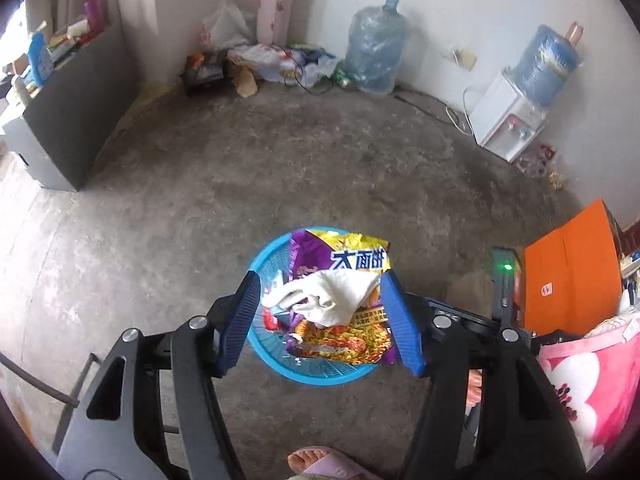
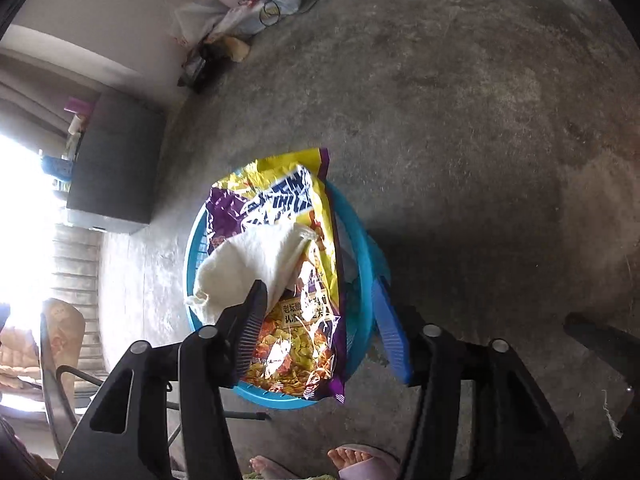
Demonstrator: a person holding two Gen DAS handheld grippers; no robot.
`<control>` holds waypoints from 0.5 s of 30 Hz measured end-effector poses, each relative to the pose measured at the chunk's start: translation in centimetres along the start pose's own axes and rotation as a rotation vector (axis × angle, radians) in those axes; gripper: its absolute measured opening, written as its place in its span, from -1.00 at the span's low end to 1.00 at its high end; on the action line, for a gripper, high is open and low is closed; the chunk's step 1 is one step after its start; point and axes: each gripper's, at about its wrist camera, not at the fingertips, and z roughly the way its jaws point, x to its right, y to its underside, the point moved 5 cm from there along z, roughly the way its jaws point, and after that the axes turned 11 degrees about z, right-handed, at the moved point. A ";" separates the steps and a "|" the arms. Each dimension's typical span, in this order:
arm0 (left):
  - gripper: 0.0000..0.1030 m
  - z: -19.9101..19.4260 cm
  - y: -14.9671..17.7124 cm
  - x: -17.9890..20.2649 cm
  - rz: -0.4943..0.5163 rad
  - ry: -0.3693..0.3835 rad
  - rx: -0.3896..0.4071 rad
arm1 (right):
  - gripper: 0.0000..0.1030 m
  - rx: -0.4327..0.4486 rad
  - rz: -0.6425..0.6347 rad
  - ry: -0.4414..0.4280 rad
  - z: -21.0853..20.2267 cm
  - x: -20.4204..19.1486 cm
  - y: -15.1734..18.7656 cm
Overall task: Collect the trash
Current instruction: 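Open both tools over the wastebasket to drop the gloves and packet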
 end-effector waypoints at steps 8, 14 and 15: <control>0.36 -12.4 2.0 -1.9 -0.040 -0.068 0.188 | 0.06 0.102 -0.131 0.002 -6.8 -3.5 2.2; 0.77 -22.7 7.6 -3.5 -0.199 -0.147 0.298 | 0.44 0.240 -0.443 -0.054 -15.0 -12.1 7.5; 0.77 -24.3 8.8 -3.8 -0.226 -0.191 0.309 | 0.57 0.273 -0.494 -0.064 -16.5 -13.4 8.5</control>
